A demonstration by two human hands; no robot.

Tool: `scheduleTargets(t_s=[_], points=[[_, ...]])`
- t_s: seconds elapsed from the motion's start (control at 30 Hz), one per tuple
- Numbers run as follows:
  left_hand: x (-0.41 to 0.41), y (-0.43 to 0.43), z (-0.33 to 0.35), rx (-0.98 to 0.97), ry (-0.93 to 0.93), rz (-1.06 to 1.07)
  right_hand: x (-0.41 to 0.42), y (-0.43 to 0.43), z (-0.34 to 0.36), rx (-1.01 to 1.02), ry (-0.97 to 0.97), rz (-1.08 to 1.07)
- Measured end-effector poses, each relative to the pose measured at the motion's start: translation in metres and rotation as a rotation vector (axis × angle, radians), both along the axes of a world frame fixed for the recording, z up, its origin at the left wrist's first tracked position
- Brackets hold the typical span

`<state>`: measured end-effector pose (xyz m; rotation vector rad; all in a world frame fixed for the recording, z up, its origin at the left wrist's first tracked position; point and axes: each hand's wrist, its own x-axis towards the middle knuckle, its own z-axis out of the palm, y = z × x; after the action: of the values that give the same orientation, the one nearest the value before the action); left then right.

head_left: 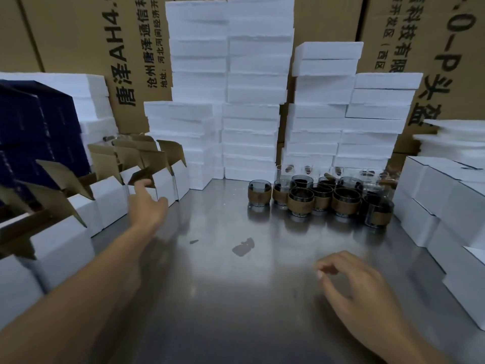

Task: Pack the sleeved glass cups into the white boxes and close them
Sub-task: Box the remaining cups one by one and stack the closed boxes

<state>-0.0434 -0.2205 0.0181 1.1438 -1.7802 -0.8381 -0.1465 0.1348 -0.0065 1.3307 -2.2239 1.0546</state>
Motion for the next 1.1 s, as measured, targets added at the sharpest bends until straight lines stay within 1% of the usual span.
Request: scheduleTargets(t_s=[0.1, 0.23, 0.37, 0.5, 0.57, 0.7, 0.83, 0.97, 1.03, 1.1], points=[[-0.006, -0.012, 0.001, -0.001, -0.08, -0.011, -0.004, 0.001, -0.002, 0.021, -0.02, -0.027], [-0.01, -0.02, -0.002, 0.005, -0.236, 0.008, -0.008, 0.001, -0.008, 0.065, -0.042, -0.043], [-0.006, -0.021, -0.005, -0.134, -0.346, 0.032, -0.012, 0.0, -0.013, 0.077, -0.056, -0.054], [-0.008, -0.002, 0.006, -0.181, -0.297, -0.077, -0.014, 0.001, -0.014, 0.066, -0.044, -0.055], [-0.011, 0.018, 0.014, -0.229, -0.228, -0.163, -0.015, 0.002, -0.016, 0.069, -0.047, -0.065], [-0.018, 0.08, 0.032, -0.35, -0.094, -0.303, -0.017, 0.002, -0.016, 0.073, -0.079, -0.085], [-0.026, 0.154, 0.034, -0.449, -0.07, -0.413, -0.016, 0.002, -0.016, 0.051, -0.129, -0.103], [-0.032, 0.213, 0.022, -0.566, -0.124, -0.497, -0.017, 0.001, -0.017, -0.007, -0.306, -0.074], [-0.034, 0.234, 0.016, -0.605, -0.151, -0.527, -0.017, 0.0, -0.015, -0.08, -0.434, -0.043], [-0.036, 0.246, 0.01, -0.599, -0.165, -0.556, -0.018, -0.003, -0.014, -0.172, -0.53, 0.015]])
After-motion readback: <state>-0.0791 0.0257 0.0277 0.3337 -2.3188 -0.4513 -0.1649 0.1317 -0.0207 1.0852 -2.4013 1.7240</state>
